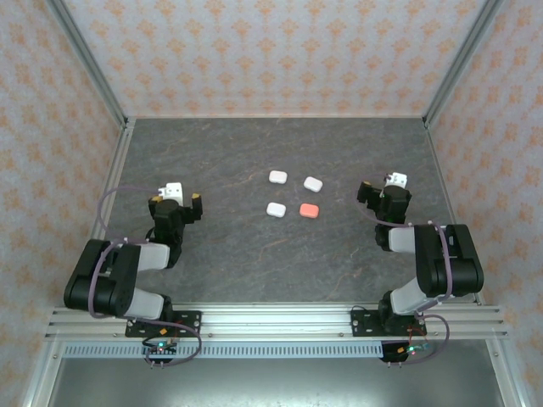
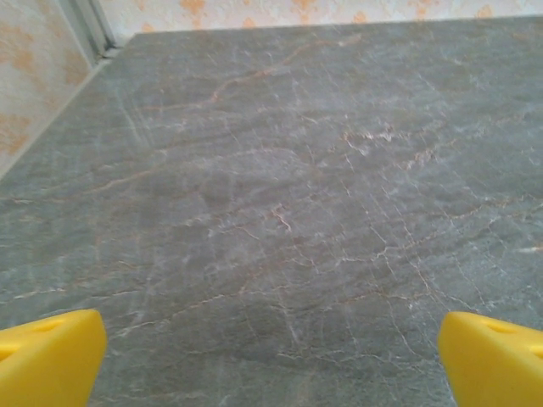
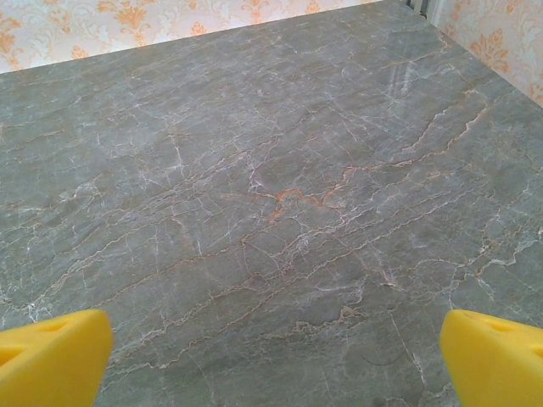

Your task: Insert wireless bluetooth earbuds into charging case

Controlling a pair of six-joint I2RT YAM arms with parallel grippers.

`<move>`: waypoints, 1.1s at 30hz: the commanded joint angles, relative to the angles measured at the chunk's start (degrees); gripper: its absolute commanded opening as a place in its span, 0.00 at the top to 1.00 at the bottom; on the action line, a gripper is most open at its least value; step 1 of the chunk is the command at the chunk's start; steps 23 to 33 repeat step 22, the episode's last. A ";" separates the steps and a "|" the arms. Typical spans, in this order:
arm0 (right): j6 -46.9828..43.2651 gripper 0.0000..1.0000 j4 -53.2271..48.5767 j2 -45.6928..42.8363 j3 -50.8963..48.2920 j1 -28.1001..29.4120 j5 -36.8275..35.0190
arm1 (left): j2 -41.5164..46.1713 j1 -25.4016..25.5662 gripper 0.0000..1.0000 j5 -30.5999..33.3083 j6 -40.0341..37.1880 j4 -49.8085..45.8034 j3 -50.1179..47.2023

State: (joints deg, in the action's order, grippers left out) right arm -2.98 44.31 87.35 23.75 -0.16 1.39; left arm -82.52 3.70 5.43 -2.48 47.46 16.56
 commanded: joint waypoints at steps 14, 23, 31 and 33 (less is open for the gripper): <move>0.49 0.01 -0.28 -0.38 0.27 0.67 -0.68 | -3.26 -1.55 0.00 -1.90 1.55 -5.01 7.88; 0.33 0.01 -0.52 -0.25 0.43 0.69 -0.51 | -3.25 -1.51 0.00 -1.83 1.49 -4.95 7.87; 0.33 0.01 -0.52 -0.25 0.43 0.69 -0.51 | -3.25 -1.51 0.00 -1.83 1.49 -4.95 7.87; 0.33 0.01 -0.52 -0.25 0.43 0.69 -0.51 | -3.25 -1.51 0.00 -1.83 1.49 -4.95 7.87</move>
